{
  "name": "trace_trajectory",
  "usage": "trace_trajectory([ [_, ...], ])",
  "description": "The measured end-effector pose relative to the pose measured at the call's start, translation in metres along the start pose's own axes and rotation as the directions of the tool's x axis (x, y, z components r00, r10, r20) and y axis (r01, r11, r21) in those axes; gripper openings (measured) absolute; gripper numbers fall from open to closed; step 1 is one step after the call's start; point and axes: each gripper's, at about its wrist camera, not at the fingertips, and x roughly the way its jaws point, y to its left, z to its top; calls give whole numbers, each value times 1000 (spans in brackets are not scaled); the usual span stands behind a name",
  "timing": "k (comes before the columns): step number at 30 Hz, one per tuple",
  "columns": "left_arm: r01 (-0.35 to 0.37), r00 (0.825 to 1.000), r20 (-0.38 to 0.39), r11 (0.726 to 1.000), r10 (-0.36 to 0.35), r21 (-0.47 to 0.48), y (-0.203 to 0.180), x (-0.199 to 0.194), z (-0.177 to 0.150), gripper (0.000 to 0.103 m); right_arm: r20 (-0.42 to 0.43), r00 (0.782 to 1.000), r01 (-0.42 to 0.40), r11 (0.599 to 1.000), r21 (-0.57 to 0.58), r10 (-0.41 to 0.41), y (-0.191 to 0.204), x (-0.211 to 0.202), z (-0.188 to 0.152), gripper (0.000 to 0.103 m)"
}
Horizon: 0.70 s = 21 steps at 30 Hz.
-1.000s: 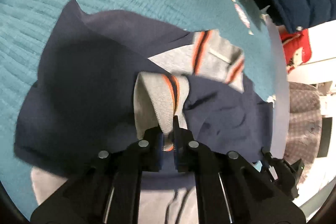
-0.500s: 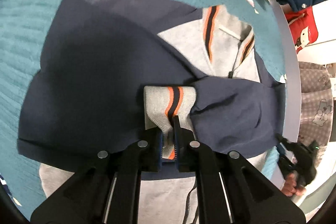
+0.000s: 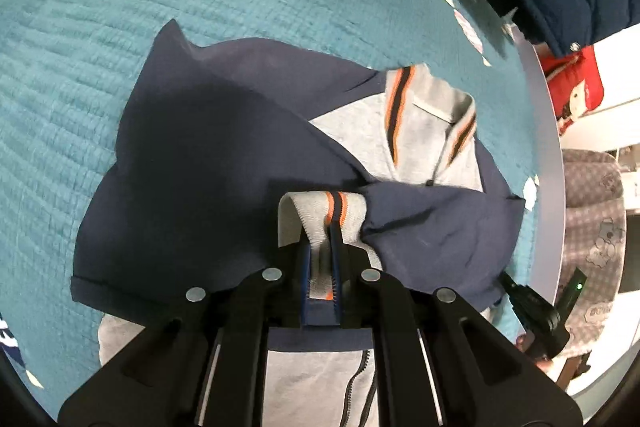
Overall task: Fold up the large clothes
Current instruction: 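Pinch the stacked striped cuffs with the left tool, then open it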
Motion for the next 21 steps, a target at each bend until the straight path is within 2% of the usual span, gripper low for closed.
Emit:
trace_trajectory([
  [3,-51,999,-9,998,51,37,-6,7,-3,8,66,998,11,1000,-26,-9,14,-24,4,2],
  [4,-59,998,-12,997,60,42,-7,11,-5,8,98,995,-20,998,-62,26,25,-33,7,2],
  [6,-58,998,-25,997,60,45,-7,18,-7,8,81,988,-118,984,-136,130,48,-34,15,2],
  [7,-61,998,-31,997,63,48,-6,21,-9,8,72,988,-120,979,-163,133,59,-25,19,2],
  [8,-66,997,-35,997,68,48,-5,24,-9,8,77,991,-98,978,-184,113,65,-15,23,2],
  [11,-86,996,-18,996,87,36,0,28,-12,9,95,995,54,979,-197,-36,67,32,47,0],
  [12,-88,996,-13,995,89,41,0,27,-13,9,68,998,28,988,-151,-18,56,45,60,0],
  [14,-92,996,-6,994,93,63,-1,26,-15,9,63,997,-38,996,-81,44,46,44,76,0],
  [16,-94,996,-4,994,94,62,1,27,-16,9,138,990,31,994,-103,-17,50,29,86,0],
  [17,-99,995,-7,993,100,56,1,28,-15,9,148,989,15,995,-99,-1,45,24,87,0],
  [19,-109,994,-1,992,110,61,0,30,-14,9,110,990,-79,993,-84,88,43,27,89,0],
  [21,-131,991,1,989,131,71,-1,35,-12,9,73,997,42,982,-182,-29,47,54,84,0],
])
